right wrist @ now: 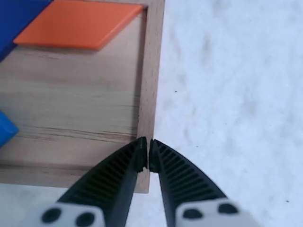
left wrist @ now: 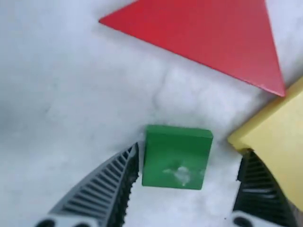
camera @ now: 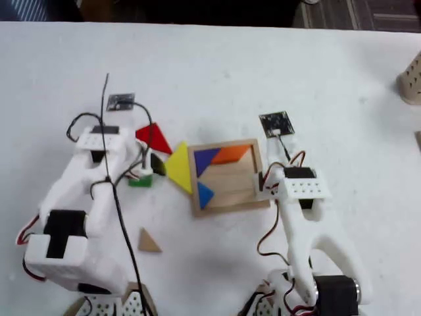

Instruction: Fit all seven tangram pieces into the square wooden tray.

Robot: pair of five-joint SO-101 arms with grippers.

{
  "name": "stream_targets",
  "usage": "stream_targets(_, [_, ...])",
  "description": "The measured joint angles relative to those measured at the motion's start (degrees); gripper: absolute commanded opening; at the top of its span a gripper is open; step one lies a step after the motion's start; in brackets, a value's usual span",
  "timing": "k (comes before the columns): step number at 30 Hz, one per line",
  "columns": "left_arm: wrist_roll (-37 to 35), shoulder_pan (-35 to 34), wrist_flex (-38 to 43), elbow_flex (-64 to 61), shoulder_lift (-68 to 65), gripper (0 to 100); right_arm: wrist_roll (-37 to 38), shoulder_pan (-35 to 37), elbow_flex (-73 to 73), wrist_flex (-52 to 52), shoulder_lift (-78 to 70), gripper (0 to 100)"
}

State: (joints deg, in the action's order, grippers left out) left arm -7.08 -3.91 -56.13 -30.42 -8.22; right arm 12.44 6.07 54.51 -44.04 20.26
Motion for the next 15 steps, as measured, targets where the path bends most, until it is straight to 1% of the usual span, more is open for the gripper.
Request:
stream_targets(2, [0.00,0.00,0.09,-0.09,0.00,28,0.00,0.00,0.00,0.00,0.00,1.8])
stream_targets(5, [0.79,0.35,0.18,-0.26,0.62,21,0.00,0.00,0.00,0.00,0.00,1.8])
stream_targets(7, [1.23,0.35,0.18,-0.26,0.79,14,0.00,0.00,0.00,0.00,0.00,1.8])
stream_targets(10, [1.14,0.26,0.35,-0.70,0.00,1,0.00,0.00,0.00,0.00,0.00,1.8])
stream_targets(12, [1.14,0.26,0.53,-0.79,0.00,4,0.00,0.00,0.00,0.00,0.00,1.8])
stream_targets(15, [2.73,0.35,0.26,-0.62,0.00,4,0.00,0.00,0.00,0.00,0.00,1.8])
